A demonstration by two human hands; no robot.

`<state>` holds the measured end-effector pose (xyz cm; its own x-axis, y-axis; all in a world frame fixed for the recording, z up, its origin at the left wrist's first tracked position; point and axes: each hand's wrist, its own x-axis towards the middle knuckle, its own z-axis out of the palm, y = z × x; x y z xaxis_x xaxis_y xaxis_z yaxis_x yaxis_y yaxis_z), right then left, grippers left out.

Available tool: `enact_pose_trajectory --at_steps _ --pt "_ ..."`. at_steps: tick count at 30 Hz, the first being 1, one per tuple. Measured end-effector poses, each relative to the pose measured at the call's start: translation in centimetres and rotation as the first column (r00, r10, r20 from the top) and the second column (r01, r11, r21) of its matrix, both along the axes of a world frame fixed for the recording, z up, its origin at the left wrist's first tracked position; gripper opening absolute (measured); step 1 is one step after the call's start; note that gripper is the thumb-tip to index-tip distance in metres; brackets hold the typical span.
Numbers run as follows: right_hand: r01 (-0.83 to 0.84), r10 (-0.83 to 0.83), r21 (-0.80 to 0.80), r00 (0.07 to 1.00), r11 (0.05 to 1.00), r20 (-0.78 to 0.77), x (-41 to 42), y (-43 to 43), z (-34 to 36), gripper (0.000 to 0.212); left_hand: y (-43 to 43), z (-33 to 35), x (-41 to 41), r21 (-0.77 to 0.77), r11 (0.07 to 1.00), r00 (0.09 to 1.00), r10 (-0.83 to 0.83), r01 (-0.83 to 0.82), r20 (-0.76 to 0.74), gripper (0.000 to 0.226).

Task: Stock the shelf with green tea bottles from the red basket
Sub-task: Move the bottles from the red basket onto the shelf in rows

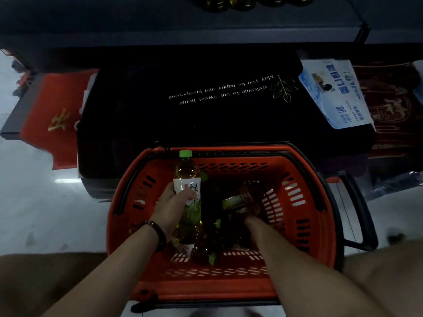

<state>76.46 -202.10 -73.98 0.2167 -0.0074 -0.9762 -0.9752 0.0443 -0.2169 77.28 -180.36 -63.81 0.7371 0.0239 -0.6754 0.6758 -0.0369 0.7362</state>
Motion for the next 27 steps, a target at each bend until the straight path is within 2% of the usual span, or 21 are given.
enact_pose_trajectory --at_steps 2,3,4,6,7,8,9,11,12,15,19,21,25,27 --pt "0.085 -0.084 0.014 0.996 0.996 -0.041 0.0 0.0 0.3 0.018 -0.3 0.0 0.1 -0.002 1.000 1.000 -0.014 0.014 0.002 0.034" --pt "0.160 -0.159 0.017 0.987 0.987 -0.029 0.3 0.0 -0.4 0.023 -0.4 -0.1 0.2 0.000 1.000 1.000 -0.019 0.019 0.001 0.035" --pt "0.206 -0.207 0.033 0.978 0.978 0.016 0.2 -0.2 -1.1 0.036 -0.5 -0.1 0.2 0.004 1.000 1.000 -0.024 0.024 -0.004 0.036" --pt "0.257 -0.251 -0.065 0.964 0.964 0.081 0.3 -1.4 -6.2 0.066 -0.6 0.1 0.2 0.003 1.000 0.999 -0.031 0.031 -0.012 0.035" --pt "0.378 -0.378 -0.027 0.926 0.925 0.017 0.4 -1.6 -7.2 0.076 -0.7 0.1 0.2 -0.003 1.000 0.999 -0.030 0.030 -0.017 0.035" --pt "0.421 -0.421 -0.014 0.906 0.907 -0.048 0.2 -1.5 -6.9 0.078 -0.8 0.2 0.2 -0.007 1.000 0.999 -0.028 0.028 -0.020 0.035" --pt "0.416 -0.415 0.013 0.908 0.909 -0.050 -0.1 -0.9 -4.5 0.069 -0.8 0.3 0.1 -0.012 0.999 0.999 -0.030 0.029 -0.021 0.036" --pt "0.381 -0.382 0.026 0.924 0.924 0.032 -0.4 -0.4 -1.8 0.045 -0.8 0.4 0.0 -0.013 0.999 0.999 -0.036 0.036 -0.018 0.037" --pt "0.346 -0.348 0.042 0.933 0.937 0.088 -0.6 -0.2 -0.4 0.041 -0.8 0.5 0.0 -0.011 0.999 0.999 -0.043 0.043 -0.017 0.038" --pt "0.258 -0.255 0.007 0.950 0.966 0.181 -1.9 -1.2 1.2 0.044 -0.9 1.0 -0.1 -0.014 0.999 0.999 -0.048 0.048 -0.010 0.038" --pt "0.145 -0.032 -0.316 0.941 0.938 0.338 -5.5 -1.1 6.5 0.023 -1.4 2.5 -0.5 -0.041 0.998 0.999 -0.050 0.050 0.000 0.058" --pt "0.138 0.074 -0.442 0.900 0.886 0.430 -6.5 -1.1 9.1 0.029 -1.8 3.5 -0.8 -0.042 0.997 0.998 -0.065 0.066 0.026 0.056" --pt "0.145 0.151 -0.386 0.754 0.911 0.639 -5.9 -0.9 15.7 0.035 -2.7 5.7 -0.6 -0.093 0.995 0.996 -0.040 0.047 0.074 0.045" --pt "0.107 0.255 -0.434 0.674 0.894 0.693 -4.9 -1.7 18.7 0.043 -3.4 7.6 -0.1 -0.167 0.986 0.996 0.004 0.011 0.089 0.043"
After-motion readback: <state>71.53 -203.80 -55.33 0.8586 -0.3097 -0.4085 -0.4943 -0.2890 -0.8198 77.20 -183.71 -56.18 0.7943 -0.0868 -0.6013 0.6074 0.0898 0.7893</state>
